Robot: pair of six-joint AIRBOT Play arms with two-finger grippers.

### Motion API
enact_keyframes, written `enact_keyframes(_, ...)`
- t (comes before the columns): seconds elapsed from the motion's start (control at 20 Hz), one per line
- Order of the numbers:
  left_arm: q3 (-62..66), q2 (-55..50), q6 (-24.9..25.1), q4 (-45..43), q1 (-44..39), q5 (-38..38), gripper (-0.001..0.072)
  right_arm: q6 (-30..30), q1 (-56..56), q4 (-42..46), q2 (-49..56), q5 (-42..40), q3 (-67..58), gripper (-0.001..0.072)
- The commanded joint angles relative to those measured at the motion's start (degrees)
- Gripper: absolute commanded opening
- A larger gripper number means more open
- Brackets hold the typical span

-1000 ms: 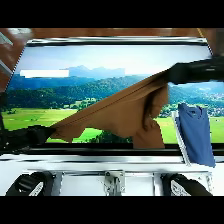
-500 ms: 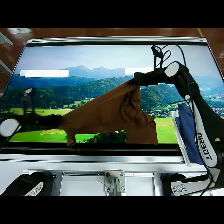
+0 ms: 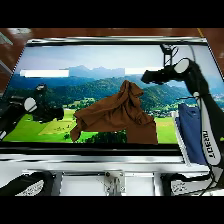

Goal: Fold the shirts.

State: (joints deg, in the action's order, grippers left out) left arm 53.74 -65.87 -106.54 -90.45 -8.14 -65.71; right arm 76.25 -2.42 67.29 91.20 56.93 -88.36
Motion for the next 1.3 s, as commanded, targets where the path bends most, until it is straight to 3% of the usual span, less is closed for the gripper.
enact_keyframes(0.0,3.19,-0.92,11.13,0.09,6.29,-13.22,0.0551,0.04,7.26,14.10,-3.23,17.64,-0.79,0.0591)
enact_keyframes(0.1,0.63,-0.72,13.11,6.12,8.15,-14.64,0.0719,0.13,14.32,10.73,-3.32,25.49,1.14,0.0591)
enact_keyframes(0.4,-15.37,-0.85,14.43,27.45,8.48,1.62,0.0719,-5.79,28.17,-14.69,-3.45,28.94,17.14,0.0592)
enact_keyframes(0.6,-20.00,-0.85,15.10,32.52,8.48,9.07,0.0719,-8.28,28.37,-15.58,-3.43,26.16,21.40,0.0592)
enact_keyframes(0.85,-20.15,-3.13,16.20,35.76,8.46,12.76,0.0719,-8.44,28.30,-15.78,-3.43,24.46,21.46,0.0592)
enact_keyframes(0.95,-20.15,-5.42,21.40,39.87,8.48,12.79,0.0718,-8.41,28.30,-15.76,-3.43,24.50,21.46,0.0592)
enact_keyframes(1.0,-20.15,-6.69,23.06,42.32,8.48,12.83,0.0718,-8.37,28.30,-15.72,-3.43,24.57,21.46,0.0602)
enact_keyframes(1.05,-20.15,-7.78,23.61,43.54,8.46,12.83,0.0717,-8.35,28.30,-15.72,-3.43,24.59,21.46,0.0679)
enact_keyframes(1.15,-20.15,-9.62,23.58,43.76,8.48,12.81,0.0710,-8.17,28.28,-15.50,-3.43,24.39,21.49,0.0679)
enact_keyframes(1.2,-20.15,-10.32,23.61,43.76,8.48,12.83,0.0584,-7.91,28.26,-15.37,-3.43,23.98,21.73,0.0679)
enact_keyframes(1.25,-20.13,-10.73,23.76,43.76,8.48,12.85,0.0351,-7.52,28.26,-15.37,-3.43,23.45,22.29,0.0679)
